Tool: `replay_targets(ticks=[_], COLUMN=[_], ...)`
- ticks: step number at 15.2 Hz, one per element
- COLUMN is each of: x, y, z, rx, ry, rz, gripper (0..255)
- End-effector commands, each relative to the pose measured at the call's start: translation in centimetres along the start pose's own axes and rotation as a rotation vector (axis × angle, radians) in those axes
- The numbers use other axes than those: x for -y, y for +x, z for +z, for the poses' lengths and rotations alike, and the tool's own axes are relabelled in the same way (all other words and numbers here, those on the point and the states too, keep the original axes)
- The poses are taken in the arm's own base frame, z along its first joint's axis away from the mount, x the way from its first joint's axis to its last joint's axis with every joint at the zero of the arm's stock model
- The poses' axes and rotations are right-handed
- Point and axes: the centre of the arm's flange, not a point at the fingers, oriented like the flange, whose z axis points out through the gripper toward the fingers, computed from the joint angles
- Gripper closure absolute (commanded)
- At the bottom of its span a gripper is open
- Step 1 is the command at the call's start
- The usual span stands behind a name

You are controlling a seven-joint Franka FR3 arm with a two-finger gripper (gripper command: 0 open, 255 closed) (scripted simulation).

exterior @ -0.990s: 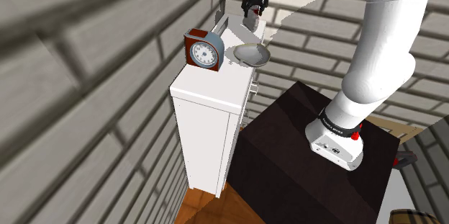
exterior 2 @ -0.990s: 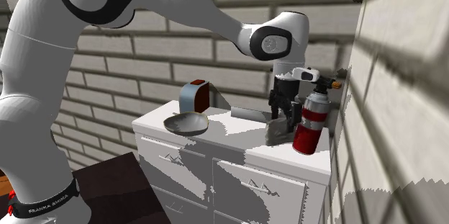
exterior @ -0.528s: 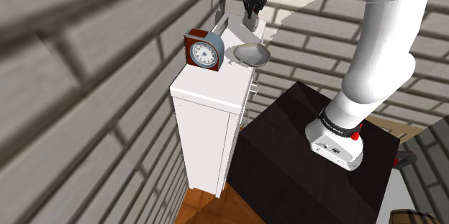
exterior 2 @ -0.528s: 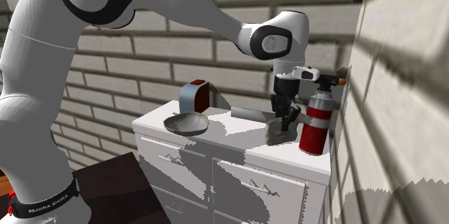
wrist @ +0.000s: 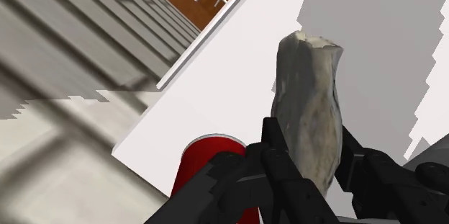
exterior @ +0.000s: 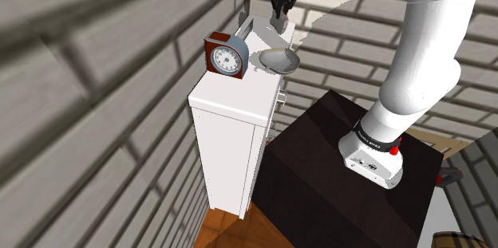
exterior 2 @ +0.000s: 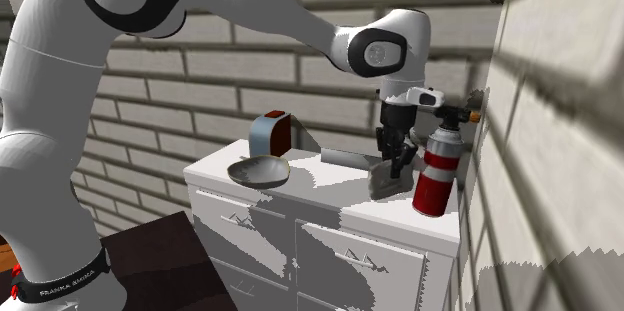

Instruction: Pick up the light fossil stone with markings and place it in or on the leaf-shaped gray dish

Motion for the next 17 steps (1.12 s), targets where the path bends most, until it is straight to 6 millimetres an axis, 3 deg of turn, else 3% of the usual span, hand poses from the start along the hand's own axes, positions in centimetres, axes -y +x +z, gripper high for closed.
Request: replay_targets(ticks=[1, 17], x=[0.0, 0.0], y=[0.0, -0.2], z=[-1.0, -9.4], rx=[0.001, 0.001], ry=[0.0, 0.0], rz=[0.0, 0.0], gripper=[255, 255])
